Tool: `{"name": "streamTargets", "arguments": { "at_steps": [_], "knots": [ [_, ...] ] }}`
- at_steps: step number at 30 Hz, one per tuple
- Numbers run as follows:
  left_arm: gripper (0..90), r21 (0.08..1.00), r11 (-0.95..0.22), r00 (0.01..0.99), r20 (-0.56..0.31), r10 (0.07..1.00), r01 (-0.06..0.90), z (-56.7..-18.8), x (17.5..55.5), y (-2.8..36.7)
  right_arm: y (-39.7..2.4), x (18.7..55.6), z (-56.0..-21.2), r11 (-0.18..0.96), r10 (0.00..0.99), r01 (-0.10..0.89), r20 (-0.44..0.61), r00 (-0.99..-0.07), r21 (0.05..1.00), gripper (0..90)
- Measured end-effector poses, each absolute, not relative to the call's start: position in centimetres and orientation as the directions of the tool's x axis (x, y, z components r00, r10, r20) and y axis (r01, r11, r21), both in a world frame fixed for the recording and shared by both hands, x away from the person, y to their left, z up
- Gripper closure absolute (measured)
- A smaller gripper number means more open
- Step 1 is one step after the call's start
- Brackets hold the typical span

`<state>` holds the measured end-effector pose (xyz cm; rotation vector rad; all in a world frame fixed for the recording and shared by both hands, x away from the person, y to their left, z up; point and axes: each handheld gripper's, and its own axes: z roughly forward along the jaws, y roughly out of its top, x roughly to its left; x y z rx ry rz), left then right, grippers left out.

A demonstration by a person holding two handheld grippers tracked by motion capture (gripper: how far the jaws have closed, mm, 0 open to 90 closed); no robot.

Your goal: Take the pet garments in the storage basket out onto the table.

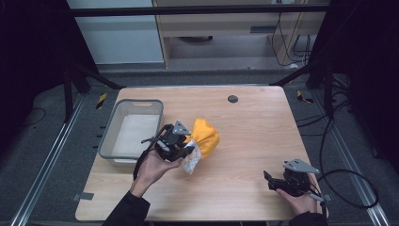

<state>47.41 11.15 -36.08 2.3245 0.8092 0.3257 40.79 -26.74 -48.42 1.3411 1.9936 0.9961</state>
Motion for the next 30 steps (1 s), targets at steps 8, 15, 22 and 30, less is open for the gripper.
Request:
{"name": "streamTargets", "arguments": {
  "at_steps": [8,15,22,30],
  "knots": [
    [81.0,0.635,-0.614,0.791,0.008,0.612,0.469,-37.4,47.4,10.4,-26.7,40.8,-48.4,0.237,0.930,0.535,-0.031,-0.366,0.811,12.1],
    [81.0,0.619,-0.632,0.803,0.003,0.596,0.467,-38.3,47.4,9.5,-26.7,40.8,-48.5,0.237,0.930,0.536,-0.030,-0.366,0.811,12.2],
    [81.0,0.605,-0.650,0.815,0.002,0.579,0.460,-39.2,47.4,8.6,-26.7,40.8,-48.5,0.234,0.931,0.540,-0.025,-0.365,0.808,12.1],
    [80.9,0.594,-0.662,0.823,0.000,0.568,0.456,-40.7,47.4,7.7,-26.8,40.8,-48.5,0.240,0.929,0.538,-0.031,-0.368,0.808,12.1]
  ]
}}
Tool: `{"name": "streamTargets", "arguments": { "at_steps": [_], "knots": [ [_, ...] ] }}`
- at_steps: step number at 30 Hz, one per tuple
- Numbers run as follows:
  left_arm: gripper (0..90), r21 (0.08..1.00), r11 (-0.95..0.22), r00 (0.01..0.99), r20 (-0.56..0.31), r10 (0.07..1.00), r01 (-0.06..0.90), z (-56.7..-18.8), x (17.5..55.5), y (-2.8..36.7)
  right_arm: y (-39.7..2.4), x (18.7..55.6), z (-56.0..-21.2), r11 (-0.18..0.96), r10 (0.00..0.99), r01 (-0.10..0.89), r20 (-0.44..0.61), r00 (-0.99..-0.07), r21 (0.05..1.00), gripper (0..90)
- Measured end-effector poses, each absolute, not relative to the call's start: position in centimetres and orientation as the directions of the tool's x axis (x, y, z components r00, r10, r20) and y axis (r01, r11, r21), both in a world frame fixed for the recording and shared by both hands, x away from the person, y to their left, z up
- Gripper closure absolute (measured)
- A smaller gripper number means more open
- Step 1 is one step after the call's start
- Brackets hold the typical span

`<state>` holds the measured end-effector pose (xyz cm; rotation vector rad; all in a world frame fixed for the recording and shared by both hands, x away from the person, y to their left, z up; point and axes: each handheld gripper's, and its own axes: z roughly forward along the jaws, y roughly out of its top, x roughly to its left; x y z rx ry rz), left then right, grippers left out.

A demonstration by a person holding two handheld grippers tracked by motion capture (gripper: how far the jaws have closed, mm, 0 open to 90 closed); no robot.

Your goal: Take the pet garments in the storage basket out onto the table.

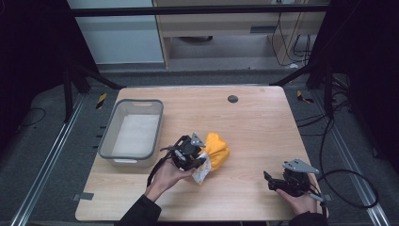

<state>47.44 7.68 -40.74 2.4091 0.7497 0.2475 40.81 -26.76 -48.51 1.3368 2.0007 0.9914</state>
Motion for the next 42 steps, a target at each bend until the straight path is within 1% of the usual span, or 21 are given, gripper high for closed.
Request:
{"name": "streamTargets", "arguments": {
  "at_steps": [17,25,33,38,39,42],
  "knots": [
    [79.8,0.578,-0.683,0.840,-0.007,0.542,0.446,-42.6,47.4,6.6,-26.8,40.8,-48.6,0.242,0.929,0.540,-0.033,-0.367,0.806,12.0],
    [76.8,0.575,-0.691,0.843,0.003,0.537,0.438,-43.3,47.3,6.4,-26.7,40.8,-48.6,0.242,0.929,0.542,-0.030,-0.369,0.805,12.0],
    [67.1,0.576,-0.696,0.844,0.019,0.536,0.429,-43.6,47.2,6.3,-26.7,40.8,-48.6,0.241,0.929,0.543,-0.030,-0.368,0.804,11.9],
    [59.2,0.581,-0.693,0.839,0.032,0.544,0.427,-43.5,47.2,6.4,-26.8,40.8,-48.7,0.242,0.929,0.544,-0.029,-0.370,0.803,11.6],
    [59.2,0.585,-0.689,0.837,0.032,0.546,0.427,-43.5,47.2,6.5,-26.8,40.8,-48.7,0.242,0.929,0.544,-0.029,-0.370,0.803,11.6],
    [53.8,0.596,-0.679,0.833,0.031,0.553,0.429,-43.4,47.3,6.7,-26.8,40.8,-48.7,0.241,0.929,0.544,-0.029,-0.370,0.804,11.6]
  ]
}}
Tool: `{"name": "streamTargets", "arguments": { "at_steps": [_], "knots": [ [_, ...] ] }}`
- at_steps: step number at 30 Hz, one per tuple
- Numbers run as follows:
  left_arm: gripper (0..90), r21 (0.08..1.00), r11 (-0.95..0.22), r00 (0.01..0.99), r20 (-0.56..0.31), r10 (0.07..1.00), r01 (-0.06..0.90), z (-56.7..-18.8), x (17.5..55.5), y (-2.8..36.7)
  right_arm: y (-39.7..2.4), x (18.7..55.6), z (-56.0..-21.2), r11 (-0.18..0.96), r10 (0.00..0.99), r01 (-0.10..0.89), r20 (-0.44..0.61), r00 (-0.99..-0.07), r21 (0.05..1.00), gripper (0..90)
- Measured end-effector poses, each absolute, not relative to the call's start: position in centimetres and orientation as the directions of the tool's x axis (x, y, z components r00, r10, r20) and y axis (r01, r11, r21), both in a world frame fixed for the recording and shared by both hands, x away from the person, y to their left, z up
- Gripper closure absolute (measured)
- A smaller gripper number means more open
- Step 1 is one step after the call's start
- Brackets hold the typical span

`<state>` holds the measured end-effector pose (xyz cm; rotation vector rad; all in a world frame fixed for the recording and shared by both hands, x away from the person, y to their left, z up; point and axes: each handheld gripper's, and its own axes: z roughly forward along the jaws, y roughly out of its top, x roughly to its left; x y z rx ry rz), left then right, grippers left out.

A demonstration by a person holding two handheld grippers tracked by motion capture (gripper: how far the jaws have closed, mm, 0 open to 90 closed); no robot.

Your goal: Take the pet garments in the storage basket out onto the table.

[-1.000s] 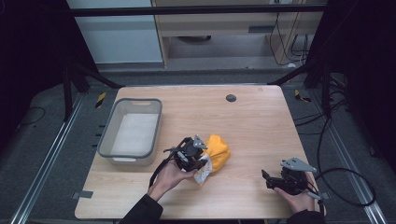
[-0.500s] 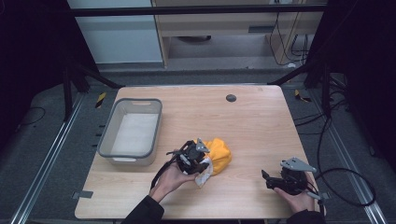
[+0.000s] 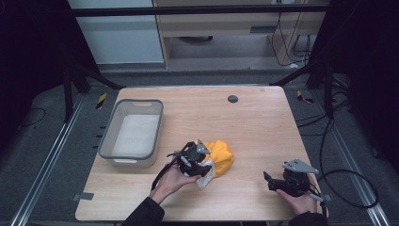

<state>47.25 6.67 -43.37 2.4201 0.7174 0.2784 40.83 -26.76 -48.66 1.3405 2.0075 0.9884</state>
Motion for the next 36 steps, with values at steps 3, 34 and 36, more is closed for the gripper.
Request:
{"name": "streamTargets", "arguments": {
  "at_steps": [3,34,36],
  "knots": [
    [48.3,0.609,-0.672,0.830,0.039,0.556,0.421,-43.2,47.2,6.8,-26.8,40.8,-48.6,0.241,0.929,0.542,-0.029,-0.370,0.805,11.5],
    [25.4,0.739,-0.539,0.788,0.019,0.616,0.403,-41.6,45.1,13.3,-27.0,40.8,-48.8,0.236,0.933,0.543,-0.032,-0.357,0.806,10.1],
    [25.2,0.747,-0.523,0.776,0.015,0.631,0.411,-41.7,44.8,14.1,-27.0,40.8,-48.8,0.235,0.933,0.542,-0.032,-0.358,0.806,10.1]
  ]
}}
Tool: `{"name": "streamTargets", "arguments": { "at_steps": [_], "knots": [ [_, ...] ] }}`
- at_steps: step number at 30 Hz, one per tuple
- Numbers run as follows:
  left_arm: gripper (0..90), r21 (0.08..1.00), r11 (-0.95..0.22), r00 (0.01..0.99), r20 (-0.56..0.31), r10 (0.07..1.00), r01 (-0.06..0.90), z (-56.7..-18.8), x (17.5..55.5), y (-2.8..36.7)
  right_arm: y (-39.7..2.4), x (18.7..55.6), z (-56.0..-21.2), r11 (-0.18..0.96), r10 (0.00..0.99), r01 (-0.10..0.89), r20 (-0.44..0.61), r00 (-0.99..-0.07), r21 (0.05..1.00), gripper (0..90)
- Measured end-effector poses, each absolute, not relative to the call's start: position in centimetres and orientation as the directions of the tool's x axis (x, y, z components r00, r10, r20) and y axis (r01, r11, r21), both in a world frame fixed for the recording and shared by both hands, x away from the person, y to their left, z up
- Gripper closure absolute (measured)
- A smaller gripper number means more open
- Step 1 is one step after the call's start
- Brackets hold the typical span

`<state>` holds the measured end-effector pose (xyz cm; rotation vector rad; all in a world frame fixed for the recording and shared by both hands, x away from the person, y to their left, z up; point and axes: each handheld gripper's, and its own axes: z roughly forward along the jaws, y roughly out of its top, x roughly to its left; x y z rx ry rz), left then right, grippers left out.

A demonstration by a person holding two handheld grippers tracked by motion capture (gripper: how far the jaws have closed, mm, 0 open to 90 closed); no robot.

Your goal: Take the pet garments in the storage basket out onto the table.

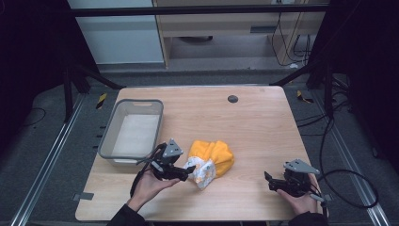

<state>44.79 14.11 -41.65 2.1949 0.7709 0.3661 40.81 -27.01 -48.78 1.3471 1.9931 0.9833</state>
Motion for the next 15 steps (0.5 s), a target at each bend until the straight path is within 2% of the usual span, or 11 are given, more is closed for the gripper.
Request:
{"name": "streamTargets", "arguments": {
  "at_steps": [9,15],
  "knots": [
    [25.1,0.796,-0.449,0.730,0.014,0.683,0.405,-42.2,42.8,18.5,-27.0,40.6,-48.9,0.231,0.935,0.550,-0.028,-0.353,0.803,9.5],
    [25.1,0.798,-0.432,0.713,0.005,0.702,0.420,-42.8,42.0,20.1,-27.3,40.5,-49.0,0.230,0.938,0.551,-0.031,-0.346,0.802,9.1]
  ]
}}
